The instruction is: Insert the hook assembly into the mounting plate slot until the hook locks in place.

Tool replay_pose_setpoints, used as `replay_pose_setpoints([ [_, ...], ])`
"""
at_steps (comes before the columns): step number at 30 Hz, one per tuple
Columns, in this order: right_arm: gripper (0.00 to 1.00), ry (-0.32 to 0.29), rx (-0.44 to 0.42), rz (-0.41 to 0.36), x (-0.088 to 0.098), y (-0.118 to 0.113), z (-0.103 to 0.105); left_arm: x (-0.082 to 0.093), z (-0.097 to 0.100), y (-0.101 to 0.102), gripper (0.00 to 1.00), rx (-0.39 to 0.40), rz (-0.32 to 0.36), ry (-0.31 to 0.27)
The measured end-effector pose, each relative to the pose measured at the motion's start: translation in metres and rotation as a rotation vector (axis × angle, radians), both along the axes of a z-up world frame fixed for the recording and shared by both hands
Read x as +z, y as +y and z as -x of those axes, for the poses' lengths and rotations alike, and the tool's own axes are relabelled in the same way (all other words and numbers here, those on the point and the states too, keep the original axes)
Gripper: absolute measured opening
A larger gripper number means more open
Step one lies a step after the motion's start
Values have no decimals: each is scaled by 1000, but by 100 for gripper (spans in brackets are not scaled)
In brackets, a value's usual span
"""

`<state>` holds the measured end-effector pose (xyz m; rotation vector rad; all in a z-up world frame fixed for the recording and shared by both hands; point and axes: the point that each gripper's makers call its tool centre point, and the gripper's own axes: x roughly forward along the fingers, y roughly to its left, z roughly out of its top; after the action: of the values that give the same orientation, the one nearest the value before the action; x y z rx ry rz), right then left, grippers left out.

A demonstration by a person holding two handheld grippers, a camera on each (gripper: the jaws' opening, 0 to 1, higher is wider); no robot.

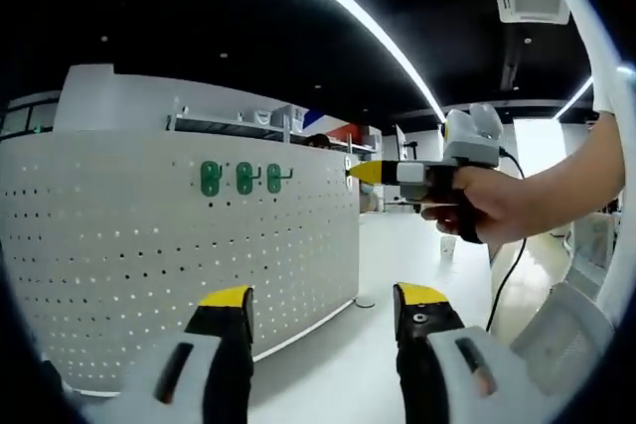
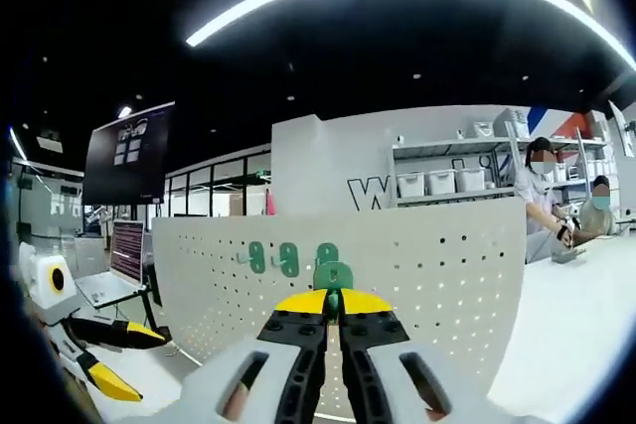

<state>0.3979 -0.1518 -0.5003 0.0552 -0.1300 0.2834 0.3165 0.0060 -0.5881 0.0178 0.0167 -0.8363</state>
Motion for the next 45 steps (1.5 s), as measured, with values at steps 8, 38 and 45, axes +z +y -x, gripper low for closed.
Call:
replay_pose_setpoints([
  [8,1,-9,-25,1,5,-12,-16,-3,3,16,58,32,-9,-3],
  [38,1,-54,-54,42,17,-15,-63,-12,18,50,59,115,13,36],
  [45,1,-47,-58,45,12,-15,-72,-14,18,55,58,126,10,41],
])
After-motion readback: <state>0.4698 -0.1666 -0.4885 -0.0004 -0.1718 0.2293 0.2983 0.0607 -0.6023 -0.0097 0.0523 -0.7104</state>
